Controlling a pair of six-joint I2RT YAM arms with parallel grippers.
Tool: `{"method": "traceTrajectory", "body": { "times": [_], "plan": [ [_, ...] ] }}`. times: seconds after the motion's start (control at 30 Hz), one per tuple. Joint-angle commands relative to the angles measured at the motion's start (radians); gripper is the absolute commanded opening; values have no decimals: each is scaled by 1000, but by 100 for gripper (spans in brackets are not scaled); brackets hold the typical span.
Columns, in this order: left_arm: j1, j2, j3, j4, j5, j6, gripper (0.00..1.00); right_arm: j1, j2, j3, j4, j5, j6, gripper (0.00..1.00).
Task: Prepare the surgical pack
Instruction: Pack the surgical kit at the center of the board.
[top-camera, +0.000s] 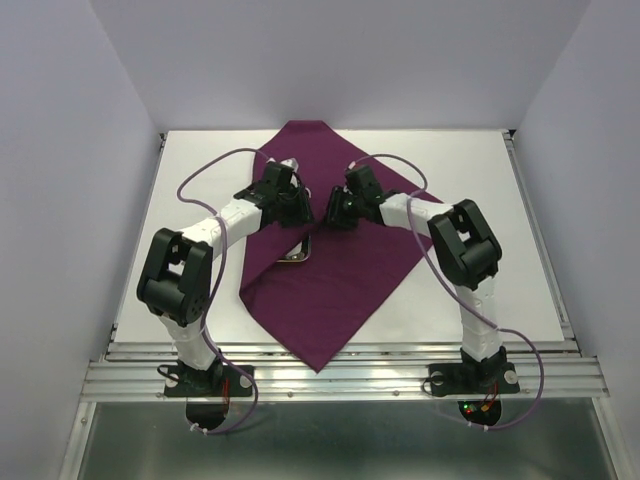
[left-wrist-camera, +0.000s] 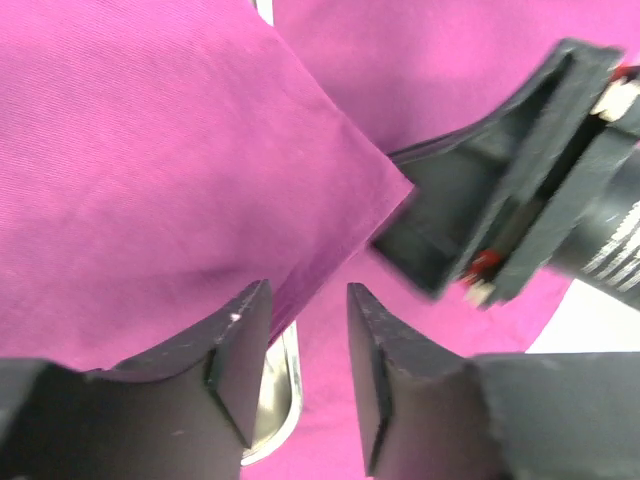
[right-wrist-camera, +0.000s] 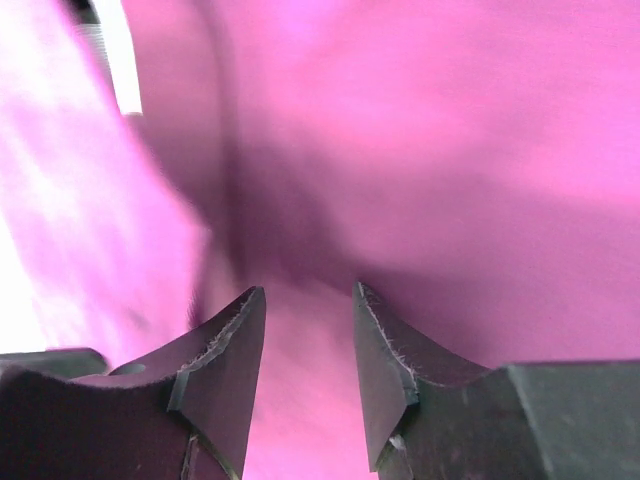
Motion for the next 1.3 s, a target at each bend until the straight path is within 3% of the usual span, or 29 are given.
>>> {"method": "traceTrajectory", "body": {
  "times": [0.0, 0.03, 0.2, 0.37, 0.57, 0.7, 0.9, 1.0, 1.27],
  "plan": [
    [-9, -62, 68, -33, 50, 36, 52, -81, -68, -92, -101, 85, -61, 47],
    [-9, -69, 88, -58, 60, 48, 57, -92, -86, -118, -98, 81, -67, 47],
    [-9, -127, 146, -107, 77, 60, 58, -105, -147, -184, -44, 9, -103, 50],
    [36, -232, 157, -150, 50, 40, 55, -105, -197, -274, 178, -151, -58, 61],
    [145, -387, 85, -171, 30, 13, 51, -105, -169, -271, 301, -293, 0, 72],
    [211, -472, 38, -193, 24, 11, 51, -105, -161, -281, 408, -341, 54, 73],
    [238, -523, -21, -259, -4, 16, 50, -87, -102, -212, 422, -369, 77, 72],
    [238, -549, -65, -306, -37, 11, 48, -78, -74, -175, 421, -376, 83, 69],
    [238, -652, -171, -398, -85, 17, 47, -69, -31, -137, 447, -407, 112, 27]
  ]
}}
